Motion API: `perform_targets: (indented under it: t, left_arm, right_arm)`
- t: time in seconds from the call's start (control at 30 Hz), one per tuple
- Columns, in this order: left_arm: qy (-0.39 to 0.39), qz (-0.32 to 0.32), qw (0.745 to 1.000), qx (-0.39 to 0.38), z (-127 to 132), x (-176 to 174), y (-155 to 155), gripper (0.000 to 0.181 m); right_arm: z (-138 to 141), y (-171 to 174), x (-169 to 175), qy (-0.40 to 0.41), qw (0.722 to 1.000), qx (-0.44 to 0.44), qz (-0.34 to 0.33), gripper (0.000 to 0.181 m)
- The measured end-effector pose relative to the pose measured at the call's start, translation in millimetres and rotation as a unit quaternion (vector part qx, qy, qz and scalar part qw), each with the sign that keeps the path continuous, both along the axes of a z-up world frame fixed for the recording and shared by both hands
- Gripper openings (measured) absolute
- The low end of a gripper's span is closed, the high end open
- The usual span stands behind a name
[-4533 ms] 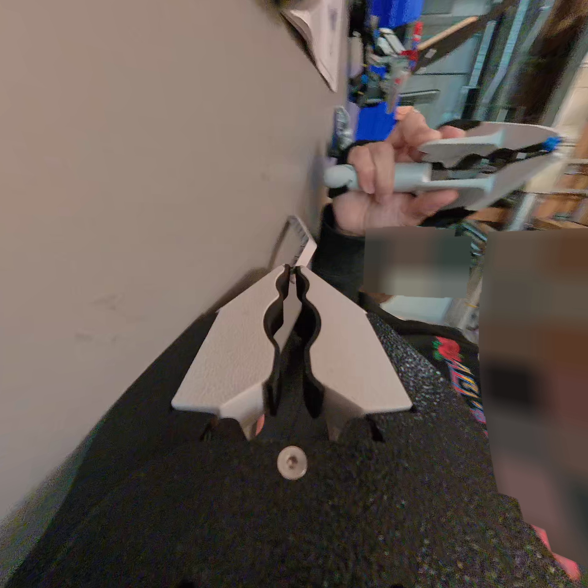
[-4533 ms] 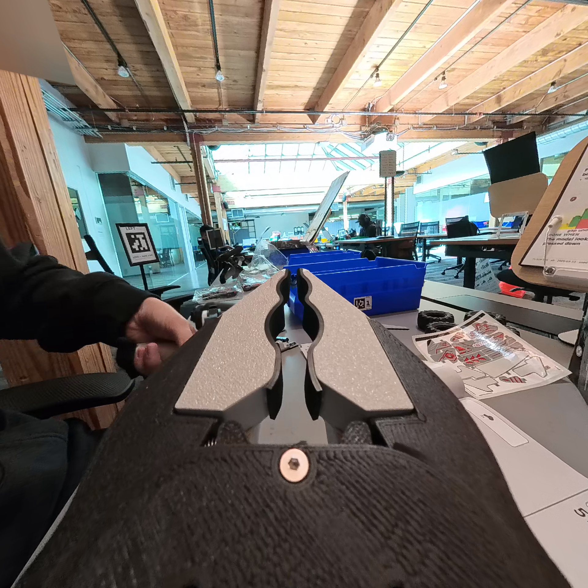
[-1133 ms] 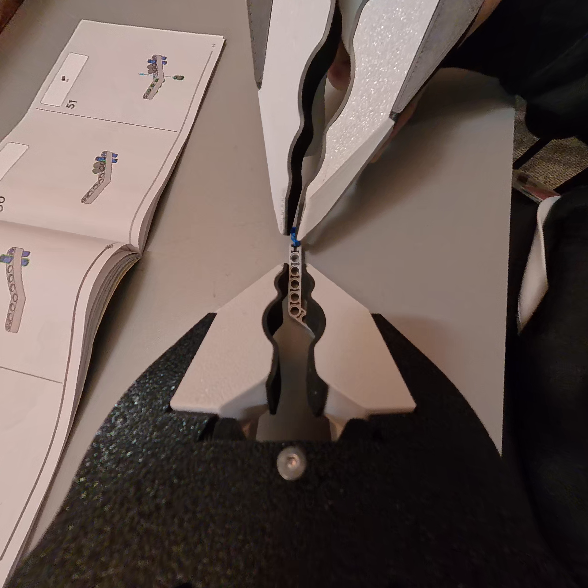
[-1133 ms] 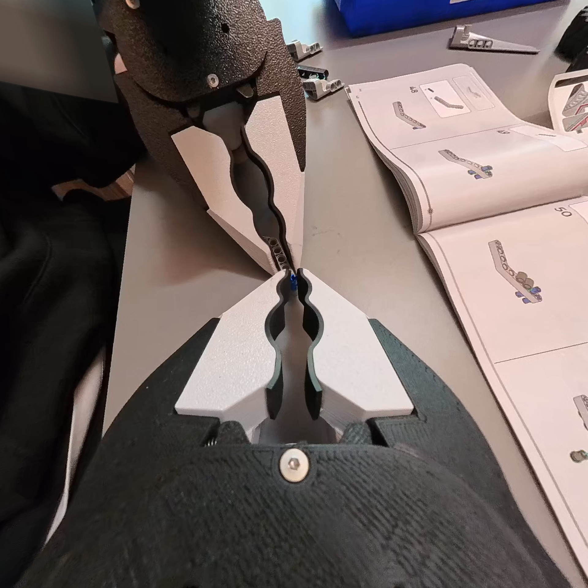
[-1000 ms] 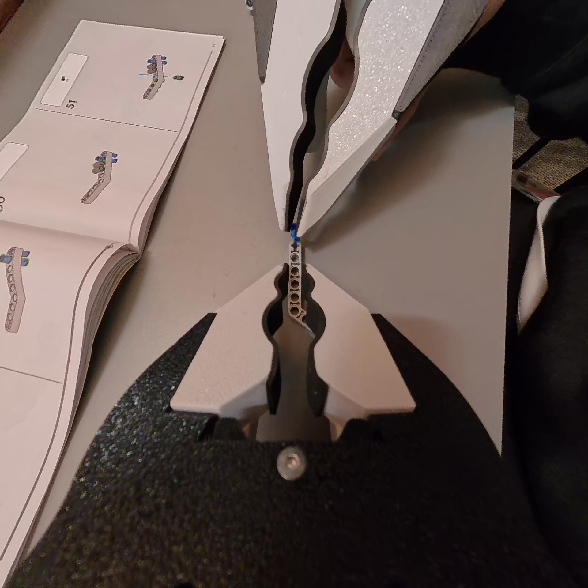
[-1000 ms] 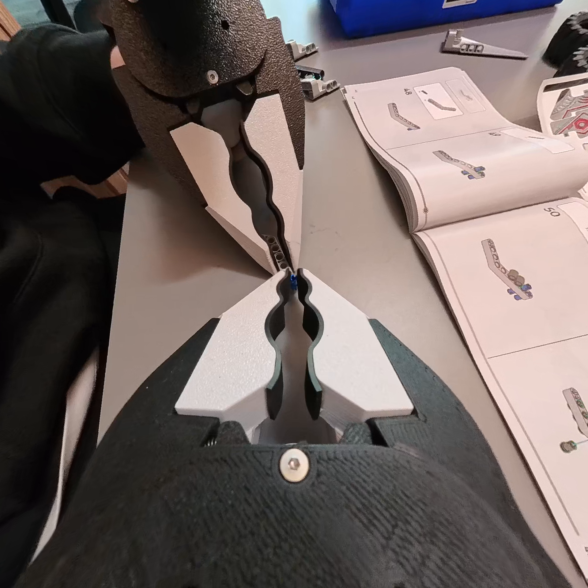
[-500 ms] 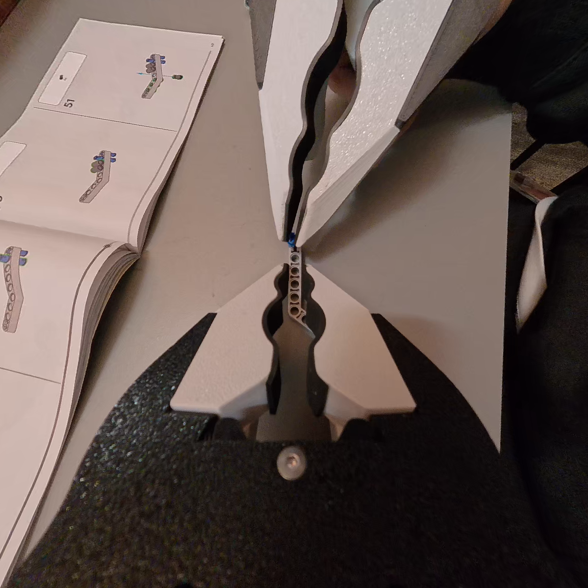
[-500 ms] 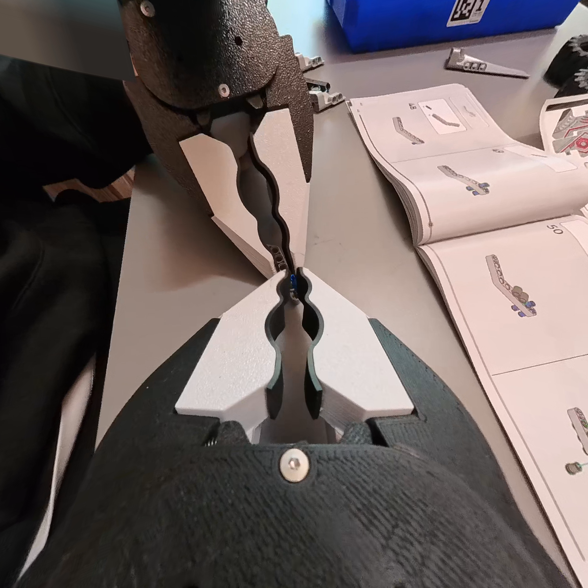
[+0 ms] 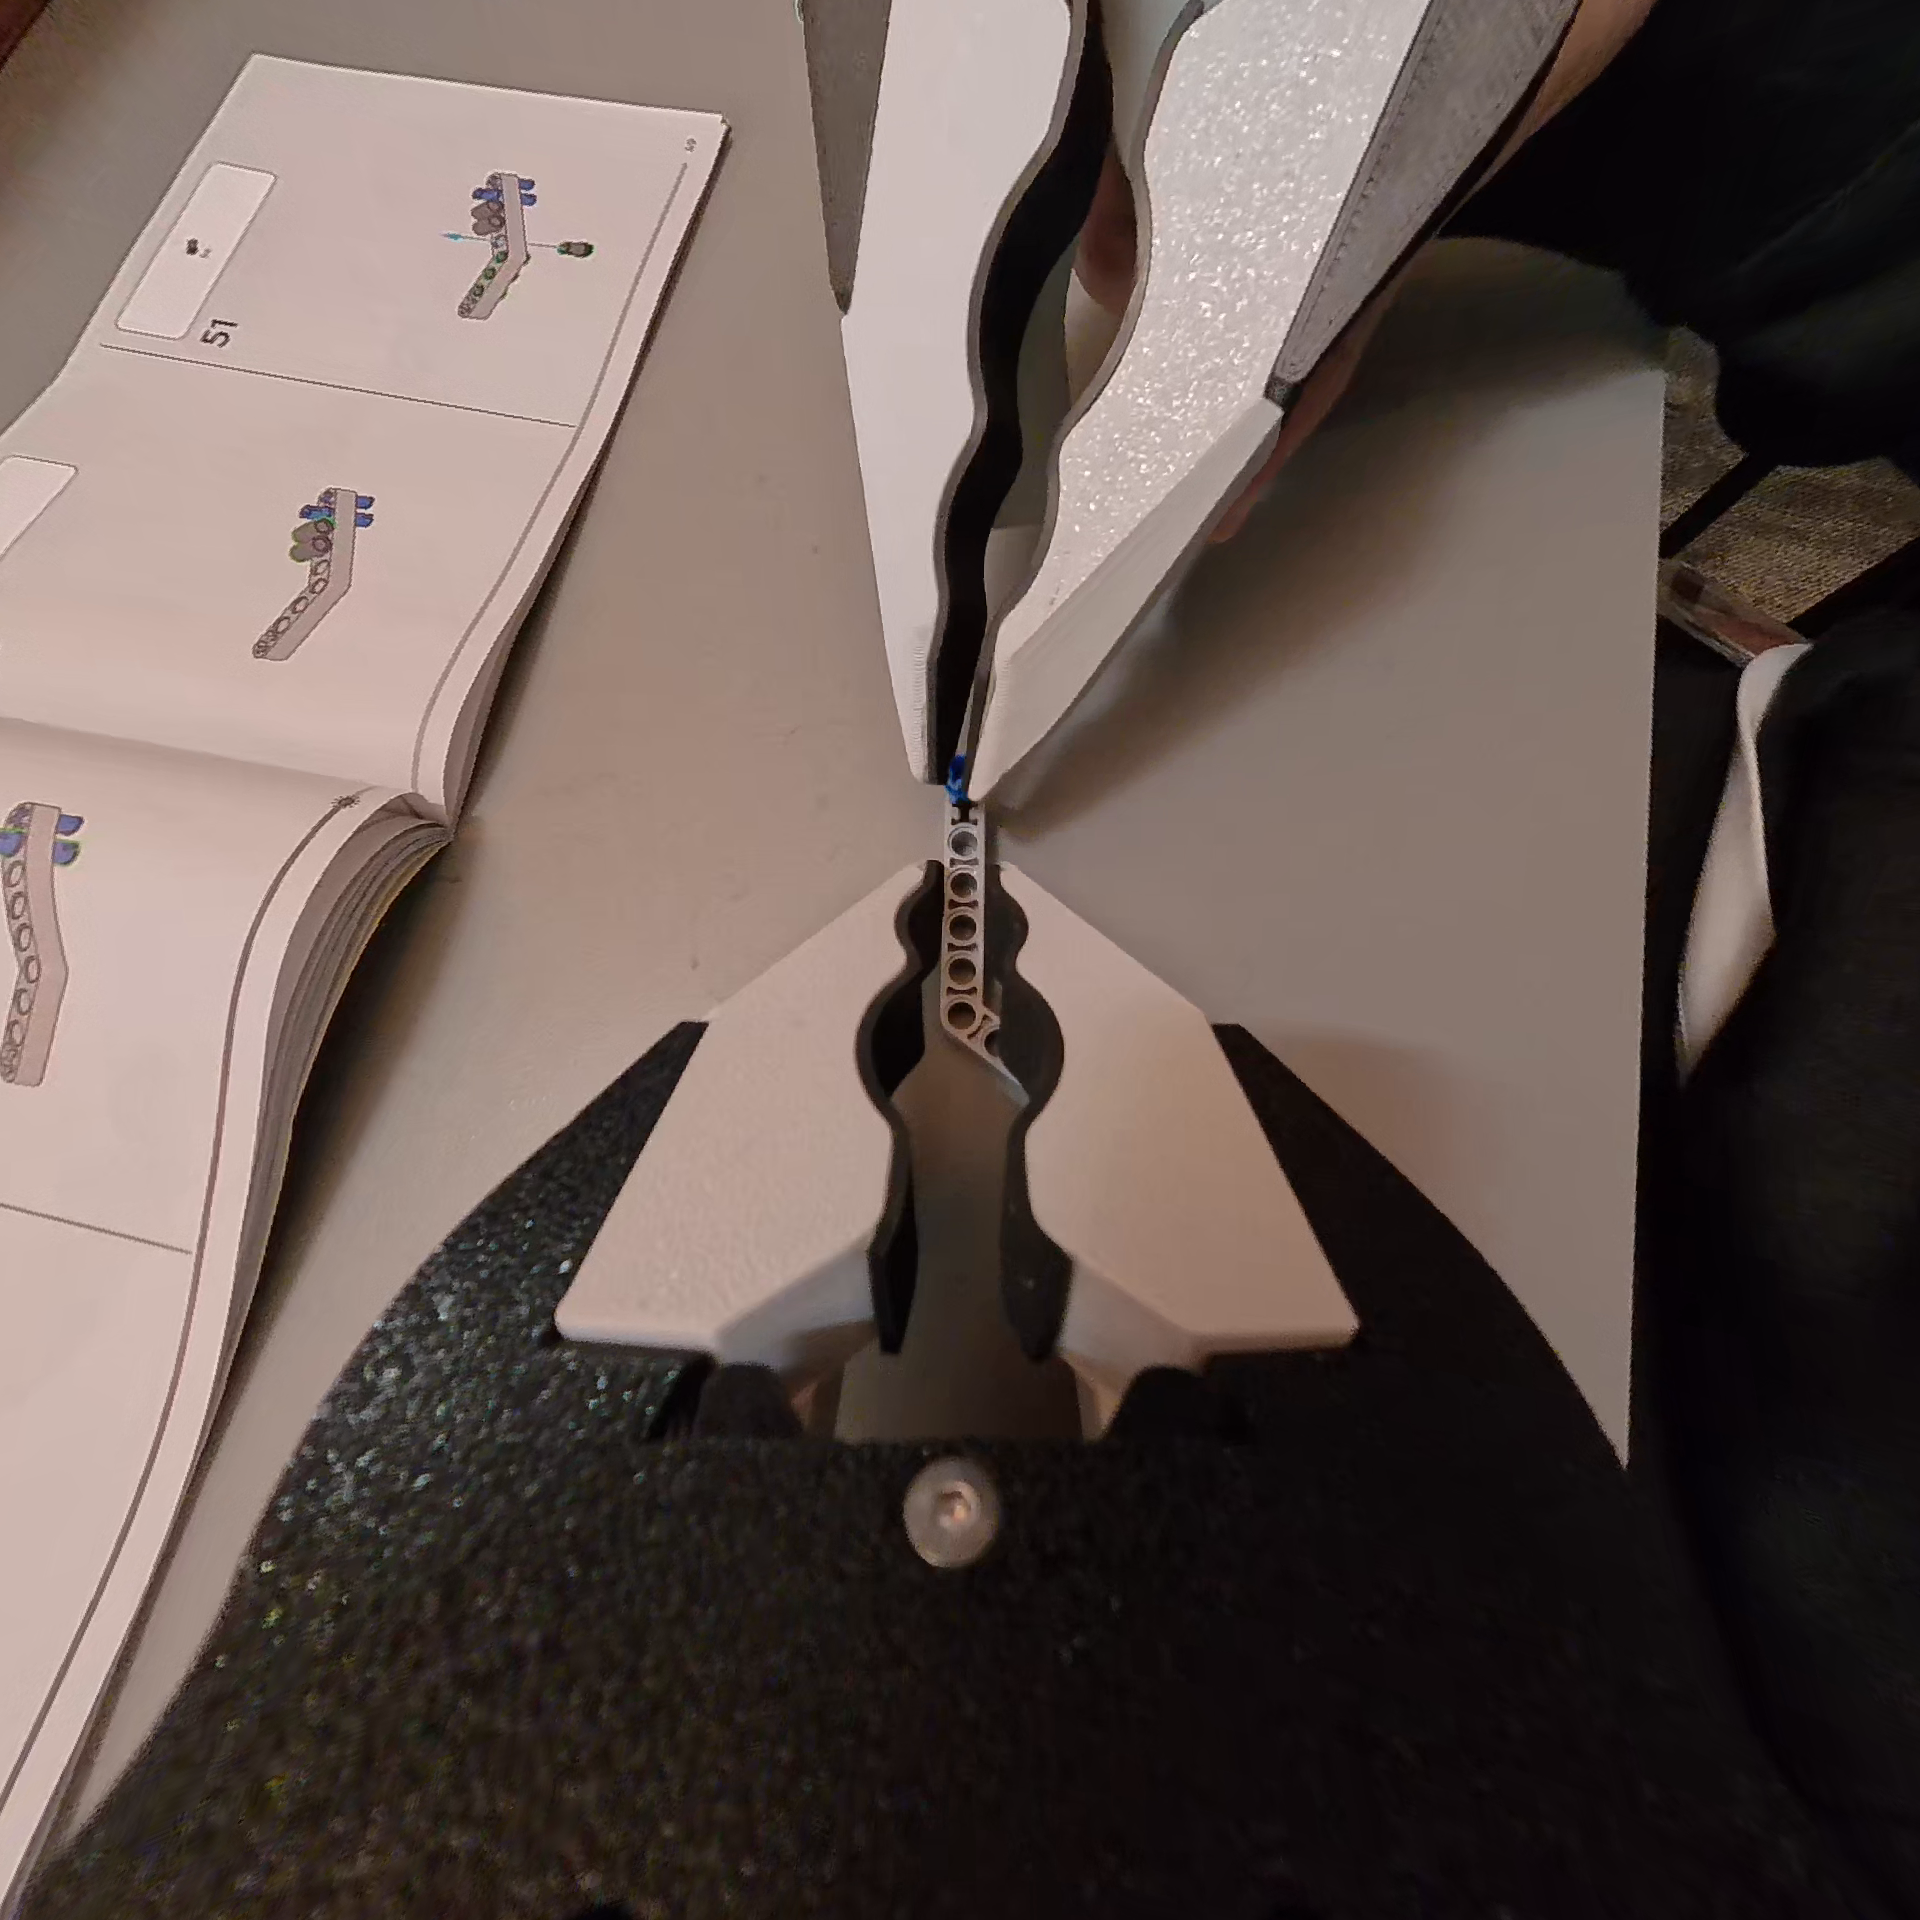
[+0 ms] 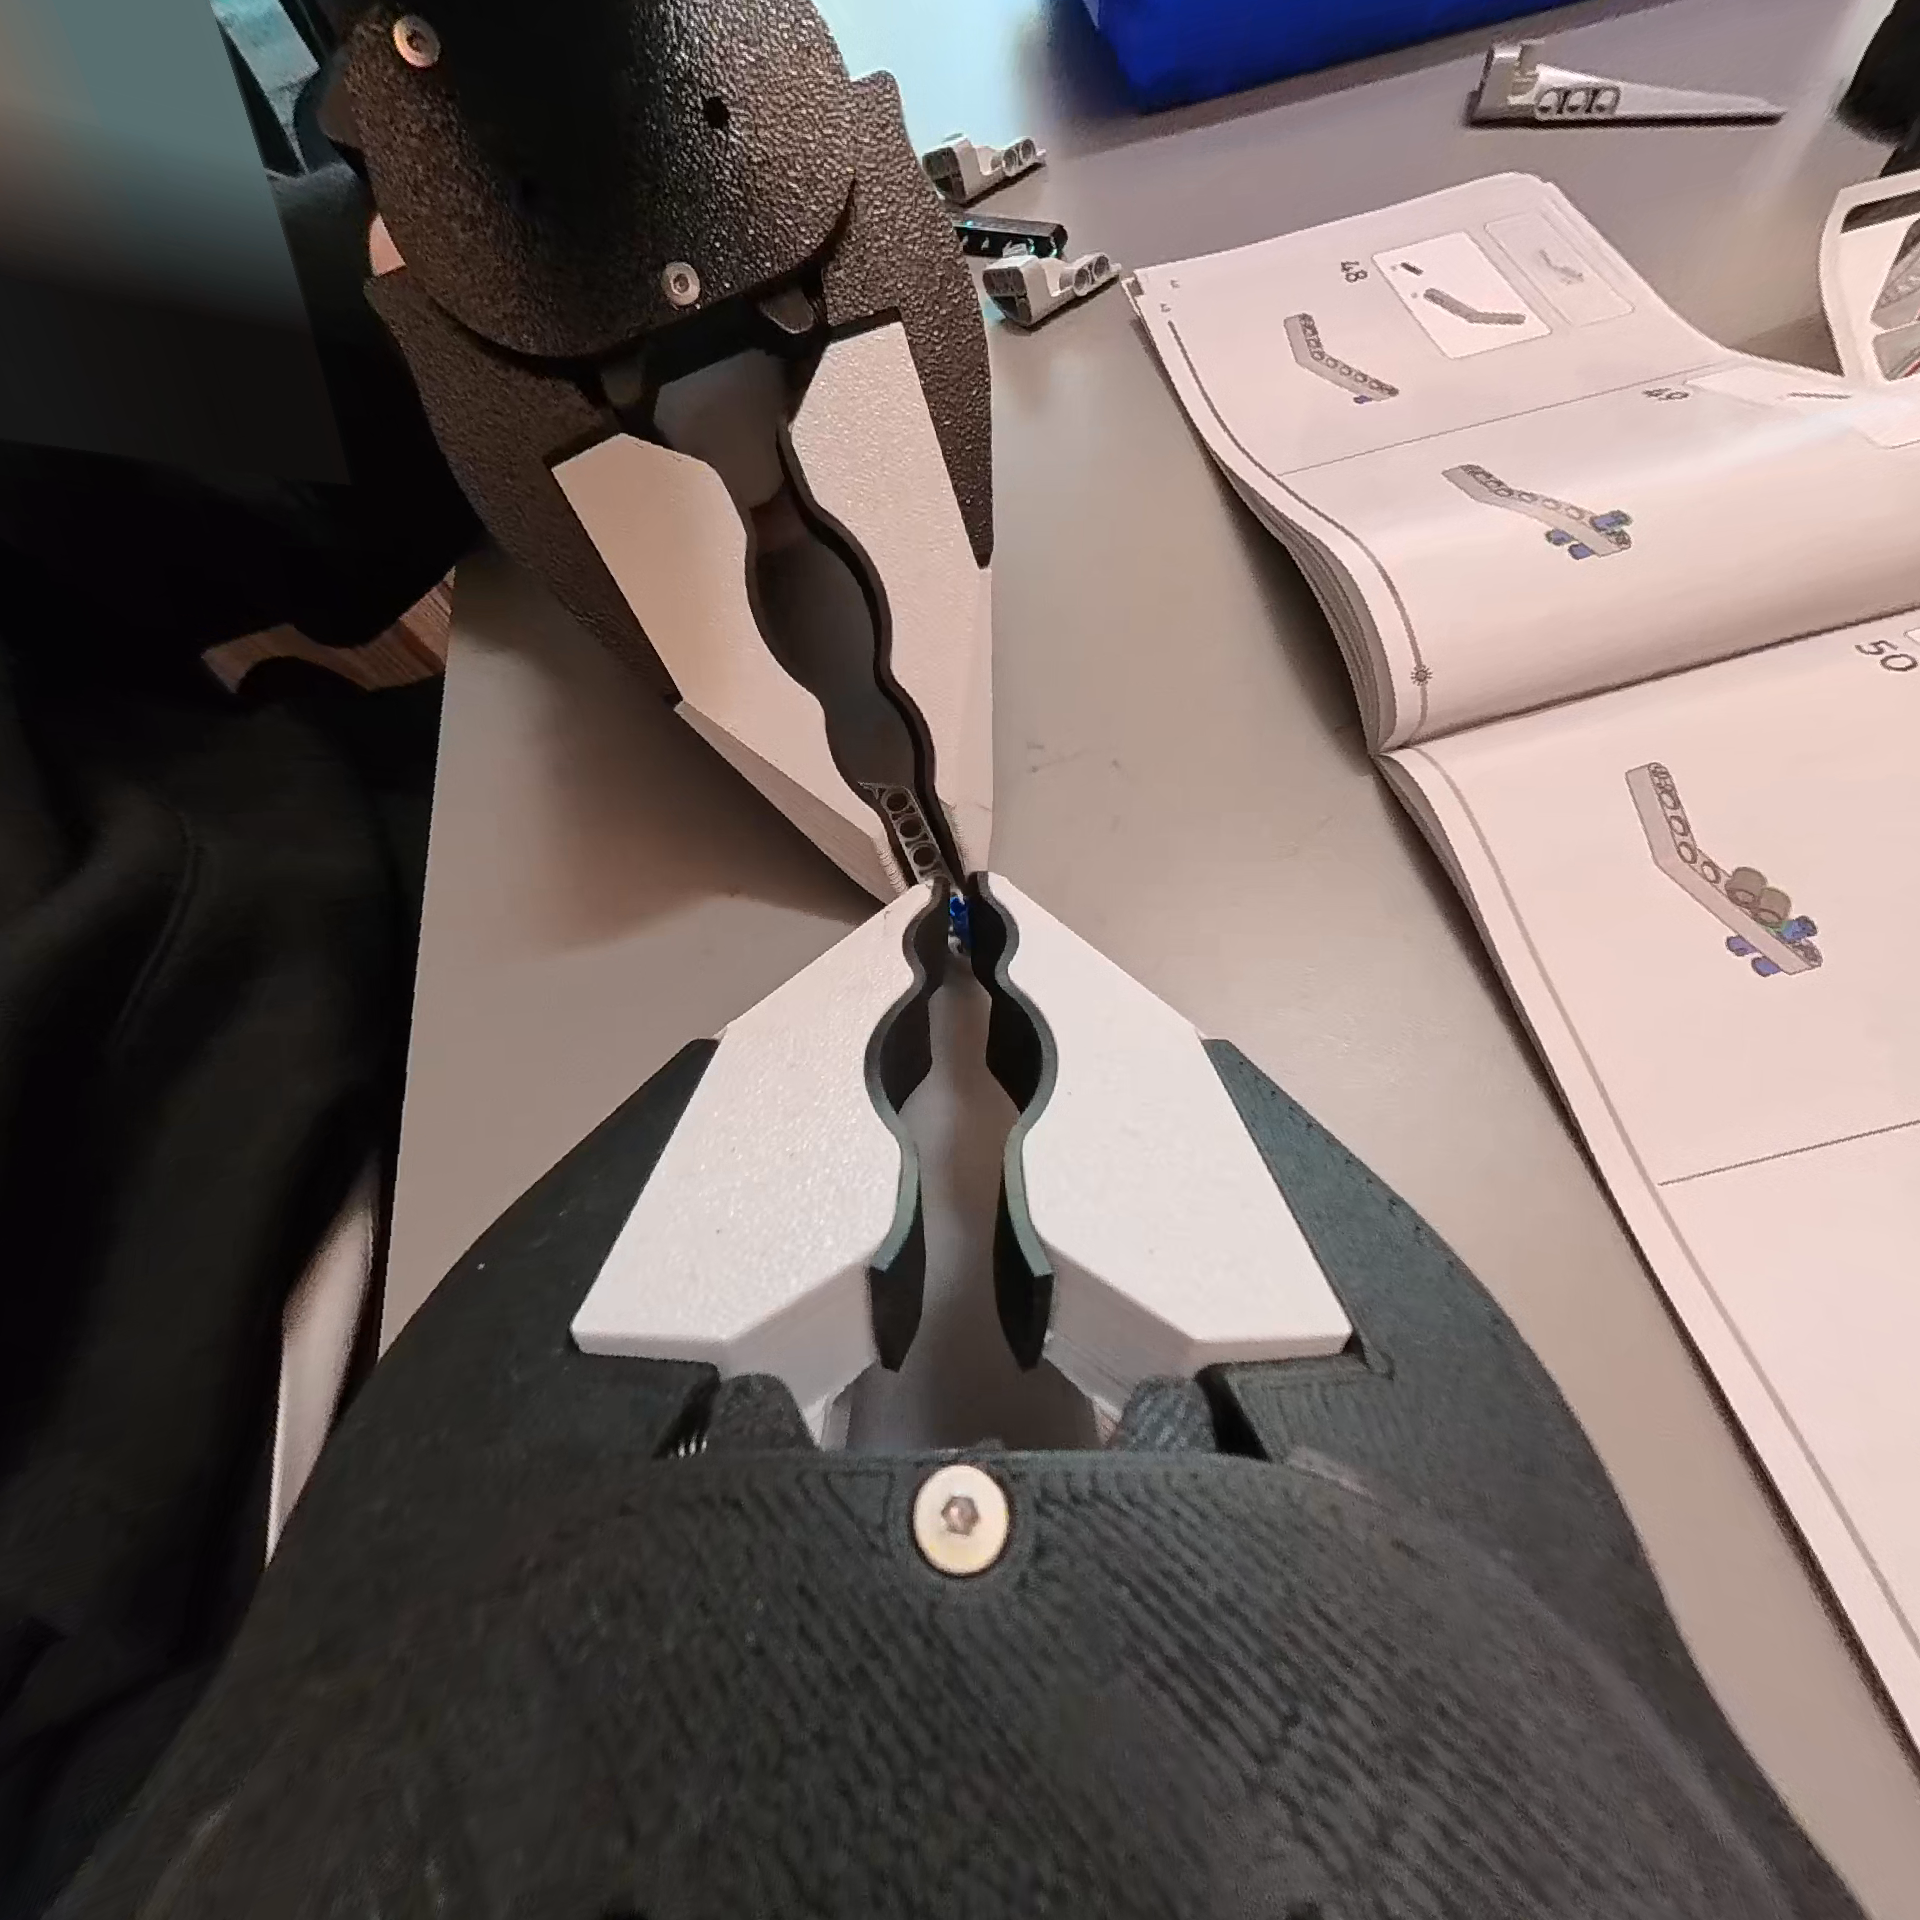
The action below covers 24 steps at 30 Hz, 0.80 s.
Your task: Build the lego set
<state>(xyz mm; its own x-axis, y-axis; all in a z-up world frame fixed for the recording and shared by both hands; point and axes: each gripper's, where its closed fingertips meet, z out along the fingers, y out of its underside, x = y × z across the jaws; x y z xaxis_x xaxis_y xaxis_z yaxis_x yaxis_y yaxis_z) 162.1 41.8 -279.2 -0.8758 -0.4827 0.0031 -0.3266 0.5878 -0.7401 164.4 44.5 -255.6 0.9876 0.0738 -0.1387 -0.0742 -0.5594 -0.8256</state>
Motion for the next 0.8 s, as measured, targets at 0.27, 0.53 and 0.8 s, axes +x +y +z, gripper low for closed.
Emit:
perform_targets:
  t: [0.27,0.53,0.8]
  left_arm:
    - [-0.001,0.000,1.000,0.000,0.0,0.1,0.1,0.005]
    - [0.000,0.000,1.000,0.000,0.0,0.0,0.0,0.005]
    - [0.001,0.000,1.000,-0.001,0.1,0.1,0.0,0.005]
  right_arm:
    - [-0.1,1.0,-0.2,0.017,1.000,-0.002,-0.008,0.002]
    - [-0.1,1.1,0.7,0.082,0.996,-0.001,-0.046,0.002]
    - [-4.0,0.6,-7.1,0.122,0.990,-0.012,-0.069,0.001]
